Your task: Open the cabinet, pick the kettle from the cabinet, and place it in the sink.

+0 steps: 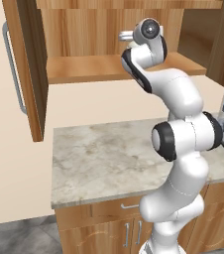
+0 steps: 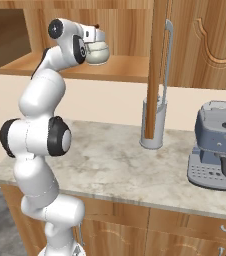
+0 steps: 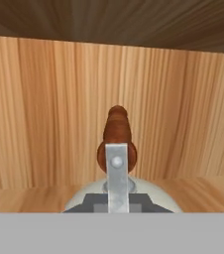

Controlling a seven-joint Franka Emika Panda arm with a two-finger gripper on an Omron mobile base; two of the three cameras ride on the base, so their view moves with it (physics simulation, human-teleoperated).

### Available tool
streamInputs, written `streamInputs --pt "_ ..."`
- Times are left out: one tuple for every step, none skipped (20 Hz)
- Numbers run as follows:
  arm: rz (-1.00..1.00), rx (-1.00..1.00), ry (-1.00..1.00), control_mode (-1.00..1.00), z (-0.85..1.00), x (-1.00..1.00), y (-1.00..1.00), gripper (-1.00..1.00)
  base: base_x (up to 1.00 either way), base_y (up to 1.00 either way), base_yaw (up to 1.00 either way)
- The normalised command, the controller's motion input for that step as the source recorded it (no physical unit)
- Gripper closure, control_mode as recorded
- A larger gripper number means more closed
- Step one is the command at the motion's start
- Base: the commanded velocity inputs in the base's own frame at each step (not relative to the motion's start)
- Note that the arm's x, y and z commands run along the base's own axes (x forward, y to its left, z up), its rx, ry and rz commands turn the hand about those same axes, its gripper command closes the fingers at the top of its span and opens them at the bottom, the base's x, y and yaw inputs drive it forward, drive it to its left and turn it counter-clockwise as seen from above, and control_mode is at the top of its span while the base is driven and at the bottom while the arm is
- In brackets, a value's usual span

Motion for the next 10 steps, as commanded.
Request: streamInputs --pt "0.00 0.00 -0.05 -1.00 -0.07 -0.06 0.00 1.00 0.00 0.00 0.00" --pt "0.00 0.00 -0.05 -1.00 -0.07 -0.08 0.00 1.00 0.00 0.00 0.00" --pt "0.00 0.00 -0.07 -1.00 -0.05 -0.13 0.00 1.00 0.00 0.00 0.00" --pt "0.00 0.00 -0.07 -1.00 -0.05 -0.11 0.02 1.00 0.00 0.00 0.00" --pt "0.00 0.00 -0.07 -1.00 -0.02 -0.13 0.02 1.00 0.00 0.00 0.00" --pt "0.00 0.00 -0.06 -1.00 0.00 -0.14 0.02 1.00 0.00 0.00 0.00" --pt "0.00 0.01 -0.02 -1.00 0.00 -0.19 0.02 1.00 0.00 0.00 0.00" --pt "0.00 0.02 0.00 -1.00 0.02 -0.23 0.01 1.00 0.00 0.00 0.00" --pt "0.00 0.03 0.00 -1.00 0.03 -0.27 0.03 1.00 0.00 0.00 0.00" --pt "0.00 0.03 0.00 -1.00 0.05 -0.28 0.02 1.00 0.00 0.00 0.00"
